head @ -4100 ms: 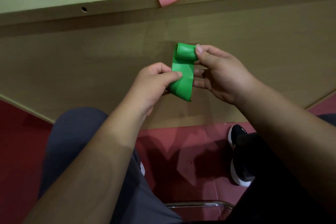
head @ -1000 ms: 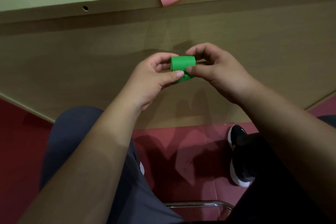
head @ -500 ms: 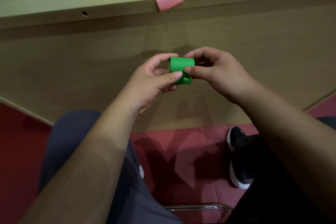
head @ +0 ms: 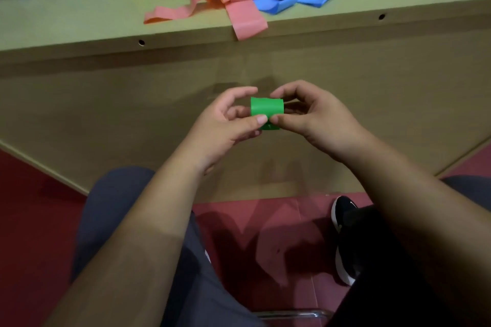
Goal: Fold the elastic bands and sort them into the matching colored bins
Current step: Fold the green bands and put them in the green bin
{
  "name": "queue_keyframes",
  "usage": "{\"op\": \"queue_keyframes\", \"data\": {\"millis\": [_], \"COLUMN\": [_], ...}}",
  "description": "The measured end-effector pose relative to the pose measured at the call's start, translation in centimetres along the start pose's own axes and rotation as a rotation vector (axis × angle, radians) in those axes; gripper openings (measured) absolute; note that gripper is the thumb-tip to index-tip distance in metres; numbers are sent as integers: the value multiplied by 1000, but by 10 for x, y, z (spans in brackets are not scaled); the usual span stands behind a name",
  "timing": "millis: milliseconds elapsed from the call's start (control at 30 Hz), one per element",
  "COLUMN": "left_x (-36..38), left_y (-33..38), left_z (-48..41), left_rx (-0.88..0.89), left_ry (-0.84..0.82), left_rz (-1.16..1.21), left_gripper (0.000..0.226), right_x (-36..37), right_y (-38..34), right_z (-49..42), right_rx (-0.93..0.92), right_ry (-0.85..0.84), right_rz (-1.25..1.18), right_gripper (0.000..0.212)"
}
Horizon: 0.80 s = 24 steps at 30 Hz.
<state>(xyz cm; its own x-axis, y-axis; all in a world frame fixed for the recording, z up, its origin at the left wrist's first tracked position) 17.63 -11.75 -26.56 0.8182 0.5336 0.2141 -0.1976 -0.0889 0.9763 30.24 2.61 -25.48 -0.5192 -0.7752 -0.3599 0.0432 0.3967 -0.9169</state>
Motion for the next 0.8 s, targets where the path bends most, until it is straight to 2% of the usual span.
{"op": "queue_keyframes", "data": {"millis": [200,533,600,700,800], "left_x": [10,45,55,75,91], "left_y": [28,108,124,145,166], "left_z": [9,24,27,31,31], "left_rx": [78,239,238,142,125], "left_ry": [11,-58,-88,-165,-220], "left_rz": [-28,-130,28,443,544], "left_gripper": [43,42,45,51,39], "right_x": [-15,-53,-62,-70,-79], "right_y": [-31,-103,-121,-151,-179], "right_z": [10,28,30,33,28], "right_rx": [-26,-85,-97,-85,-93], "right_ry": [17,79,100,114,140], "right_rz": [36,144,69,-270,-425], "right_gripper": [34,32,25,15,6]}}
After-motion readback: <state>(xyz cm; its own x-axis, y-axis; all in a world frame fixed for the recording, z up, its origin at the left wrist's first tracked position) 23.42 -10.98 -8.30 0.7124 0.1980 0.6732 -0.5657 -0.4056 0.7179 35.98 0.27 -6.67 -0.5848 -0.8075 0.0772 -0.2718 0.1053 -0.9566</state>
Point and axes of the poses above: each hand's wrist, its own z-axis away from the middle knuckle, its own x-axis out of the palm, y = z × x, the point moved 5 cm from there along -z, towards the middle knuckle, and after that the axes turned 9 degrees about z, right-handed, at the moved point
